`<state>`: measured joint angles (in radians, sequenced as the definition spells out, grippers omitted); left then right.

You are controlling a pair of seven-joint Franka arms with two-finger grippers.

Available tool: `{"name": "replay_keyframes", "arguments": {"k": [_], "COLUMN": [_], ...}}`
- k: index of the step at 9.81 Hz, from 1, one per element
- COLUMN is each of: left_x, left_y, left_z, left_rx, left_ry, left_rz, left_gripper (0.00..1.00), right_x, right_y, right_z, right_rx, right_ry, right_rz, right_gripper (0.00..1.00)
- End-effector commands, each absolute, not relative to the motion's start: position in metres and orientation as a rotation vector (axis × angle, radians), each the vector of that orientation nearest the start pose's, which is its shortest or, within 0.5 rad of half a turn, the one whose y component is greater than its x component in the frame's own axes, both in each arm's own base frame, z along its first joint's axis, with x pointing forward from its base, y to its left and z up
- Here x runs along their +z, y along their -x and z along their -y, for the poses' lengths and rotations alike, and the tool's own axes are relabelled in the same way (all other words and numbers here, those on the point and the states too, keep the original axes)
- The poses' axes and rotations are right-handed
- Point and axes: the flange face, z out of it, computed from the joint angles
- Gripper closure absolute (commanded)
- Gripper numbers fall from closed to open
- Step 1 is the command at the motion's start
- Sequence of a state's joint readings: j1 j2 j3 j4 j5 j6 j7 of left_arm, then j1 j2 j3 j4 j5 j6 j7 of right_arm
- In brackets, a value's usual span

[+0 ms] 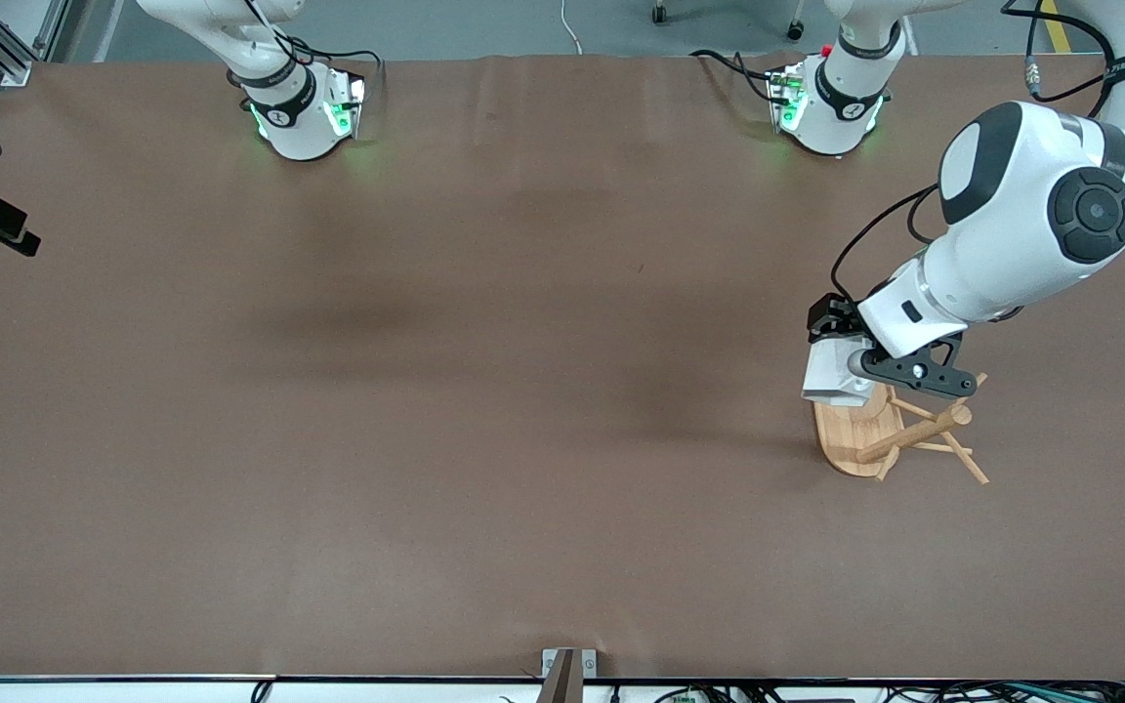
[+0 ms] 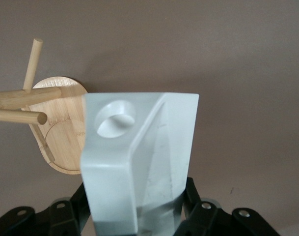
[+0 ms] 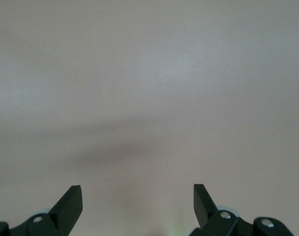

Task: Hang cup on rack
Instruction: 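Lower the cup with the left gripper, threading its hole onto a peg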

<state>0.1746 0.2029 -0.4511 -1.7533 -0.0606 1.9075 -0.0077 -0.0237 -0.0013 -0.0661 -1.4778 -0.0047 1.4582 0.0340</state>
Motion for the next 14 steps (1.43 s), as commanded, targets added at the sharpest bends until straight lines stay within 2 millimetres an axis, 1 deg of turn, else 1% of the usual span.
{"name": "replay_keyframes", "arguments": {"k": [1,2,4,7,8,9,10,11,12,13,14], "left_x": [0.431,0.426,0.416,0.406,0.403,0.398,0.397,0.397,0.395,0.394,0.393], "left_y": [-0.592,-0.596,-0.601,-0.605,-0.606,-0.607,-0.607,-0.608,-0.608,-0.61,-0.61], "left_z": [0.147,0.137,0.132,0.132,0.131,0.131,0.128,0.127,0.121,0.111,0.11], "left_rx": [0.08,0.071,0.066,0.064,0.063,0.074,0.074,0.073,0.074,0.075,0.077], "left_ry": [3.258,3.257,3.26,3.267,3.268,3.269,3.27,3.268,3.262,3.259,3.259], "left_rz": [-0.449,-0.462,-0.486,-0.488,-0.489,-0.501,-0.496,-0.503,-0.533,-0.526,-0.529], "left_gripper": [0.99,0.99,0.99,0.99,0.99,0.99,0.99,0.99,0.99,0.99,0.99], "right_x": [0.673,0.675,0.676,0.679,0.678,0.678,0.677,0.676,0.675,0.676,0.676], "right_y": [-0.532,-0.53,-0.531,-0.533,-0.534,-0.534,-0.535,-0.535,-0.534,-0.533,-0.532], "right_z": [0.05,0.052,0.051,0.041,0.042,0.039,0.035,0.038,0.041,0.043,0.044], "right_rx": [0.003,-0.002,-0.014,-0.055,-0.051,-0.052,-0.045,-0.042,-0.035,-0.03,-0.027], "right_ry": [3.143,3.141,3.143,3.16,3.153,3.15,3.153,3.152,3.153,3.152,3.153], "right_rz": [-0.224,-0.229,-0.227,-0.199,-0.263,-0.275,-0.264,-0.271,-0.279,-0.281,-0.279], "right_gripper": [0.0,0.0,0.0,0.0,0.0,0.0,0.0,0.0,0.0,0.0,0.0]}}
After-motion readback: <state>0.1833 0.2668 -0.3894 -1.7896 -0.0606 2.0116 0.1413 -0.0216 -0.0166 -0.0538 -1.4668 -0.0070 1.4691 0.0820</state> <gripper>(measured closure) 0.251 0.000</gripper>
